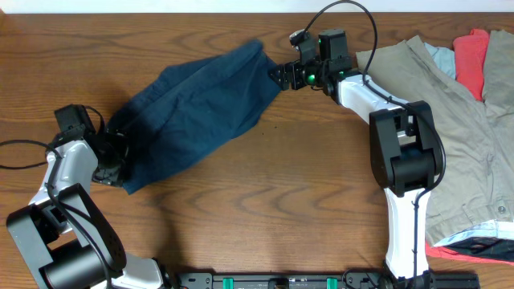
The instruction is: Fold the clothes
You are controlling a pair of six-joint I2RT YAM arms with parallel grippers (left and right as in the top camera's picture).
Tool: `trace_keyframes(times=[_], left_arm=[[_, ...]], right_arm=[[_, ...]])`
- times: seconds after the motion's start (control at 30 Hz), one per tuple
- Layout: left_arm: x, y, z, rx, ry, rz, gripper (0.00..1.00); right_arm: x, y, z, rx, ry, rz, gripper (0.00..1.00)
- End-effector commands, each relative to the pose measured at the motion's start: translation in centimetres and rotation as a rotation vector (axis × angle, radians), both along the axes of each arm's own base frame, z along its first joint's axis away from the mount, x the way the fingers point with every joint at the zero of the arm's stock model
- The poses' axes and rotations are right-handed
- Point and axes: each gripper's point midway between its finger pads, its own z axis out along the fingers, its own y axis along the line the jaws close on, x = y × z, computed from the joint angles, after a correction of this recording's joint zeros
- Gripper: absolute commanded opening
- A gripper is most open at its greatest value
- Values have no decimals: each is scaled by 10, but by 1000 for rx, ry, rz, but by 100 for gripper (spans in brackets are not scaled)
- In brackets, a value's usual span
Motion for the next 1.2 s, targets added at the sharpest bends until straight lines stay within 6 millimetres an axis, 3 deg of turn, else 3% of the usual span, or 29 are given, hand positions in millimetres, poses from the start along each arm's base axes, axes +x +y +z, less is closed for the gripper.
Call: trace_keyframes(times=[0.0,0.23,0.33,0.4,0.5,0.53,0.57,0.67,0.8,0.87,1.03,1.17], left_arm=[[0,6,-2,49,-4,-21,91],[0,6,-2,48,-4,-21,91],[0,6,-2,48,-3,-21,91],[0,6,-2,48,-3,-22,91],[0,6,-2,48,-3,-21,91],[0,6,-2,48,-3,-22,91],[0,6,-2,49,-3,-22,90],[0,6,0,63,-7,-66,91],[-6,0,3,52,7,-113,91],[-6,-11,7,8,-14,-158,95],[6,-50,23,-171,-144,-293,98],[2,-63,23,-209,-138,-339,98]], right_arm=[[-13,19,17,11,-4,69,80],[-38,33,-11,-121,31,130,81],[-42,42,-13,-125,29,144,75],[-43,42,-13,-126,31,145,58],[-39,37,-15,-143,28,123,11],[-36,32,-17,-162,27,103,1],[-33,27,-19,-183,28,78,1],[-25,-2,-24,-254,95,-80,1],[-25,-63,-23,-370,206,-299,1],[-31,-91,-19,-432,250,-368,1],[-66,-160,-5,-607,388,-486,1],[-112,-183,-3,-679,561,-470,1]])
